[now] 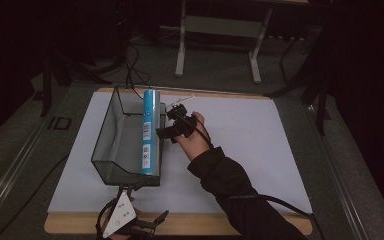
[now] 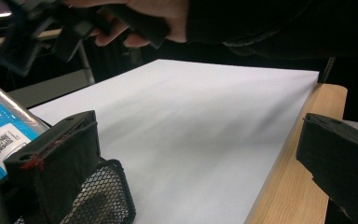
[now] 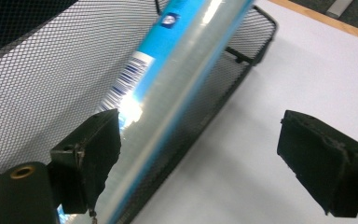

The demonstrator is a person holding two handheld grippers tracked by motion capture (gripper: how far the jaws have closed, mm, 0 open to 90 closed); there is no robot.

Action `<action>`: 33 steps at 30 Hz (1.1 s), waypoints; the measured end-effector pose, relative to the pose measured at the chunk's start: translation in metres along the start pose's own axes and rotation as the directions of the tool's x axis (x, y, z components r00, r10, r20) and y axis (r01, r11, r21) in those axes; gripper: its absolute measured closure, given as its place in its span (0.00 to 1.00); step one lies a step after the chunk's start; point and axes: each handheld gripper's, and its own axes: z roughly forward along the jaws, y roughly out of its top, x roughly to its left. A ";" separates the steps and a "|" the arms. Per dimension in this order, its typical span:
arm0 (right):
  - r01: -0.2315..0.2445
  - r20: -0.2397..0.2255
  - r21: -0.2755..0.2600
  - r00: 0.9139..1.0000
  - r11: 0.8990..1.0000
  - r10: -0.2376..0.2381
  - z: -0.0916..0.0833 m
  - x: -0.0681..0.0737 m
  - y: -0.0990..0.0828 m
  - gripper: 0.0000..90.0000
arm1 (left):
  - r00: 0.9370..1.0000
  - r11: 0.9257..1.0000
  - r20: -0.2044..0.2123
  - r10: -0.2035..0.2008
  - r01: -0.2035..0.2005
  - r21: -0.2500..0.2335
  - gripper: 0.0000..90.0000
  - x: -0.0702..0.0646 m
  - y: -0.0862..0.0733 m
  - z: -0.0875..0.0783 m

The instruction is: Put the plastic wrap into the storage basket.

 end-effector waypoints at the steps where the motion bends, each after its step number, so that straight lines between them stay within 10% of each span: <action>1: -0.003 0.000 -0.004 1.000 1.000 0.003 -0.004 -0.005 -0.002 0.15 | 1.000 1.000 -0.001 -0.001 0.001 -0.002 0.00 0.000 0.000 0.000; 33: -0.036 0.010 -0.144 0.999 0.989 0.038 -0.082 -0.073 -0.070 0.16 | 1.000 1.000 0.006 -0.005 0.005 0.012 0.00 0.000 -0.001 0.004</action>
